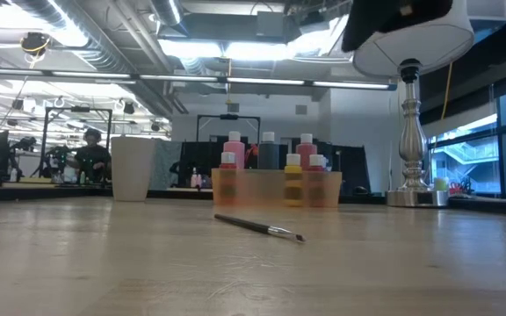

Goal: Pick & Place Paint Supplies
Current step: Put the silver paint brush into the white cup

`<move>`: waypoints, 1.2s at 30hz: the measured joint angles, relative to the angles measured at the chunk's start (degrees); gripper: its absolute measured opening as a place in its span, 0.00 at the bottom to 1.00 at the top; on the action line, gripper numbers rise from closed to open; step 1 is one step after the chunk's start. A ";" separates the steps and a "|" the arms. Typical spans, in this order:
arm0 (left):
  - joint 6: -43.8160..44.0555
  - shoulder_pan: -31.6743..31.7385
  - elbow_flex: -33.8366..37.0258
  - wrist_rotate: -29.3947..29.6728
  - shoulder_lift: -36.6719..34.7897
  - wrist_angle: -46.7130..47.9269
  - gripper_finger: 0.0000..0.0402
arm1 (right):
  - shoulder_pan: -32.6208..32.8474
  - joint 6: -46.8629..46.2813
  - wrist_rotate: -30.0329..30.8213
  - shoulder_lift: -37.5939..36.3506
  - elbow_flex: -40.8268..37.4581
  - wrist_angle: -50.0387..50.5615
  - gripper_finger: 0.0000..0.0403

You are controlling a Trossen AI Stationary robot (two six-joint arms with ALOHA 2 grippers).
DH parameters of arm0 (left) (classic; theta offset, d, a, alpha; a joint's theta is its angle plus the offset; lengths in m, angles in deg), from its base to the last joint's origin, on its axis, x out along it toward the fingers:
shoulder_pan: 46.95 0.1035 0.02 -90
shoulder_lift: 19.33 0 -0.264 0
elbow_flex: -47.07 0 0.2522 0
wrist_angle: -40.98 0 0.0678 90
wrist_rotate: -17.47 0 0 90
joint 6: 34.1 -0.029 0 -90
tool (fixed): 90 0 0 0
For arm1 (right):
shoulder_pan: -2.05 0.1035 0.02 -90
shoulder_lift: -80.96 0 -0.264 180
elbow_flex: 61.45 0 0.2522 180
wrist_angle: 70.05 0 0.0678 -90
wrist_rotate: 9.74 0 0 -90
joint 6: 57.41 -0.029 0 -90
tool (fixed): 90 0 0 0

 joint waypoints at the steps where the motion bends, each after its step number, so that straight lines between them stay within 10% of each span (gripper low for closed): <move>1: 0.42 -0.25 0.00 0.93 0.42 -0.76 0.48 | -0.13 -0.27 0.01 0.24 0.01 0.05 0.68; 36: 4.92 -3.77 0.00 -0.68 8.35 -8.56 0.48 | -3.24 1.64 -4.38 15.90 0.02 -3.32 0.62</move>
